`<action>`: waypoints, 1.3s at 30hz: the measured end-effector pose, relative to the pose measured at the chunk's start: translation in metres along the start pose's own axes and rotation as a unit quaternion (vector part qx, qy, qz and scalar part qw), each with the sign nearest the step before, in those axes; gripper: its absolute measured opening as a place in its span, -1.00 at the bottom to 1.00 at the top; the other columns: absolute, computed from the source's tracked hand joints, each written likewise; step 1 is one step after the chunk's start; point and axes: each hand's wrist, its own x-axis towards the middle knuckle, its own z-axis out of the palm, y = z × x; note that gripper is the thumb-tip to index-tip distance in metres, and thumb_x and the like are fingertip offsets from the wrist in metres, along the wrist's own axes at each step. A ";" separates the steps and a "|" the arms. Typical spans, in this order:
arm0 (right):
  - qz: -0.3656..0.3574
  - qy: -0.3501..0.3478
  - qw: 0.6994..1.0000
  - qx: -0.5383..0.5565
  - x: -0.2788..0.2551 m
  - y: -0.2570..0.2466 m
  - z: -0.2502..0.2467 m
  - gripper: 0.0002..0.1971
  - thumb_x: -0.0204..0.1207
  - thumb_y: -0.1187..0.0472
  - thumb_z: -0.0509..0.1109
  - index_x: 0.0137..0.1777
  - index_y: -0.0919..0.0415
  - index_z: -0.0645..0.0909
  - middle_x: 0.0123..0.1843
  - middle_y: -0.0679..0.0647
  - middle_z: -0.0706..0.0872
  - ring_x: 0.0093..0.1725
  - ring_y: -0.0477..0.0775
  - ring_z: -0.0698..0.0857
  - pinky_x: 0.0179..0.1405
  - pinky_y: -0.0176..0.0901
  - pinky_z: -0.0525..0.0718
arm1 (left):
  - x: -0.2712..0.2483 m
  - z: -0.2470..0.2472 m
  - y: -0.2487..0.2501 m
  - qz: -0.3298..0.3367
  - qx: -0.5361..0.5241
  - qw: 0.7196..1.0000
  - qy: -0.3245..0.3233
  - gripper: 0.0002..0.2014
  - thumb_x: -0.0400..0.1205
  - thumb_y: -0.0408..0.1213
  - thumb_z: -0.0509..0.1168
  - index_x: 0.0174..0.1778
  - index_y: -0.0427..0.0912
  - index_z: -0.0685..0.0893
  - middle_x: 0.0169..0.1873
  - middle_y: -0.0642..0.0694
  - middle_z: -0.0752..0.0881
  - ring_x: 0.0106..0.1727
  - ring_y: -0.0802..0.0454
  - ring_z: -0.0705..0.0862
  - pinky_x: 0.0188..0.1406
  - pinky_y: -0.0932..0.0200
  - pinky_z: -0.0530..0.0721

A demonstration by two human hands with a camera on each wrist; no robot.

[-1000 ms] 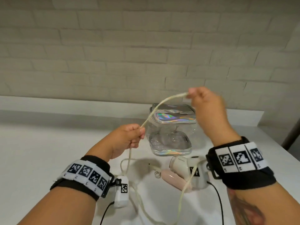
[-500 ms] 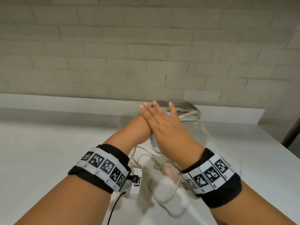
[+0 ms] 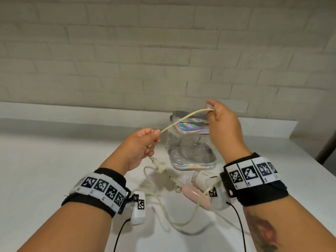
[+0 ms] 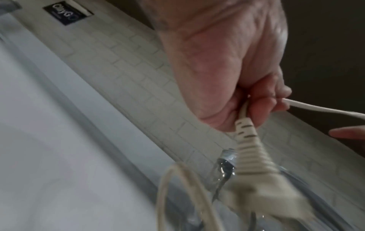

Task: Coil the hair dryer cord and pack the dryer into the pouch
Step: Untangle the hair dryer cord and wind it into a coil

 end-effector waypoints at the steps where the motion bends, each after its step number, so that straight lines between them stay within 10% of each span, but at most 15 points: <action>1: 0.002 0.025 1.000 -0.005 0.002 0.002 -0.002 -0.57 0.62 0.28 0.14 0.46 0.03 0.49 0.22 0.13 0.74 0.17 0.20 0.68 0.10 -0.13 0.55 | 0.001 0.002 0.000 0.002 0.011 1.000 0.006 -0.74 0.67 -0.20 0.26 -0.34 -0.19 0.56 -0.61 0.03 0.30 -0.63 0.14 0.23 -0.60 0.32 0.35; 4: -0.115 0.038 0.983 -0.140 -0.002 -0.003 0.002 -0.38 0.38 0.41 0.14 0.51 0.18 0.43 0.12 0.25 0.71 0.10 0.33 0.64 0.14 0.10 0.57 | 0.003 0.013 0.008 0.013 0.066 0.997 0.029 -0.71 0.66 -0.19 0.29 -0.38 -0.17 0.56 -0.62 0.03 0.32 -0.58 0.09 0.21 -0.59 0.26 0.26; 8: -0.259 -0.138 0.928 -0.229 -0.028 -0.024 0.022 -0.12 0.28 0.44 0.27 0.65 0.12 0.09 0.18 0.07 0.63 0.21 0.16 0.57 0.44 0.17 0.33 | 0.004 0.040 0.028 0.055 0.203 0.978 -0.013 -0.76 0.60 -0.27 0.33 -0.42 -0.06 0.63 -0.71 0.12 0.45 -0.63 0.12 0.33 -0.54 0.24 0.29; 11: -0.209 -0.196 0.942 -0.175 -0.030 -0.028 0.020 -0.18 0.43 0.40 0.21 0.66 -0.06 0.01 0.12 0.10 0.70 0.09 0.21 0.65 0.04 0.00 0.54 | -0.001 0.052 0.042 0.081 0.171 0.981 -0.048 -0.83 0.58 -0.44 0.29 -0.30 -0.14 0.60 -0.67 0.07 0.55 -0.64 0.13 0.44 -0.56 0.25 0.40; 14: -0.150 -0.107 0.966 -0.183 -0.024 -0.026 -0.001 -0.39 0.50 0.31 0.19 0.54 -0.14 0.32 0.12 0.13 0.77 0.11 0.26 0.69 -0.03 -0.01 0.60 | -0.006 0.047 0.044 0.034 0.011 0.994 -0.101 -0.83 0.65 -0.29 0.28 -0.27 -0.17 0.58 -0.62 0.00 0.60 -0.66 0.13 0.49 -0.56 0.25 0.46; 18: -0.107 -0.109 0.982 -0.108 -0.023 -0.027 -0.033 -0.72 0.46 0.31 0.21 -0.13 -0.08 0.67 -0.26 0.00 0.74 -0.19 0.16 0.64 -0.25 -0.08 0.54 | 0.007 0.040 0.016 -0.065 0.065 0.993 -0.075 -0.80 0.68 -0.27 0.22 -0.21 -0.19 0.68 -0.41 -0.11 0.72 -0.42 -0.01 0.70 -0.17 0.07 0.71; 22: -0.086 -0.349 0.919 -0.162 -0.037 -0.021 -0.054 -0.76 0.38 0.34 0.24 -0.30 0.00 0.65 -0.39 0.02 0.67 -0.32 0.07 0.61 -0.30 -0.09 0.57 | 0.026 0.035 -0.024 -0.010 0.562 0.815 -0.144 -0.77 0.52 -0.15 0.41 0.10 0.04 0.73 0.09 0.01 0.75 0.12 0.00 0.68 0.12 0.15 0.60; 29: 0.026 -0.560 0.812 -0.165 -0.087 0.013 -0.033 -0.71 0.29 0.33 0.15 -0.28 0.05 0.69 -0.45 -0.06 0.63 -0.34 -0.02 0.61 -0.26 -0.13 0.62 | 0.024 0.061 -0.056 -0.041 0.724 0.635 -0.266 -0.63 0.54 -0.04 0.39 0.14 -0.23 0.68 0.10 -0.20 0.73 0.09 -0.21 0.70 -0.04 0.04 0.61; 34: 0.039 -0.547 0.820 -0.165 -0.095 0.029 -0.012 -0.69 0.38 0.34 0.16 -0.30 0.02 0.71 -0.34 -0.09 0.66 -0.25 -0.06 0.61 -0.23 -0.21 0.54 | 0.026 0.050 -0.052 -0.107 0.721 0.644 -0.231 -0.62 0.50 0.14 0.29 -0.18 -0.16 0.67 -0.15 -0.11 0.75 -0.13 -0.15 0.72 0.01 0.00 0.71; 39: 0.053 -0.537 0.829 -0.151 -0.090 0.042 0.006 -0.70 0.51 0.21 0.23 0.14 -0.03 0.69 0.01 -0.05 0.75 -0.04 -0.07 0.74 0.07 -0.17 0.69 | 0.026 0.046 -0.018 -0.102 0.529 0.835 -0.112 -0.76 0.68 -0.07 0.19 -0.19 -0.09 0.66 -0.24 -0.04 0.62 -0.16 -0.04 0.58 -0.22 0.21 0.51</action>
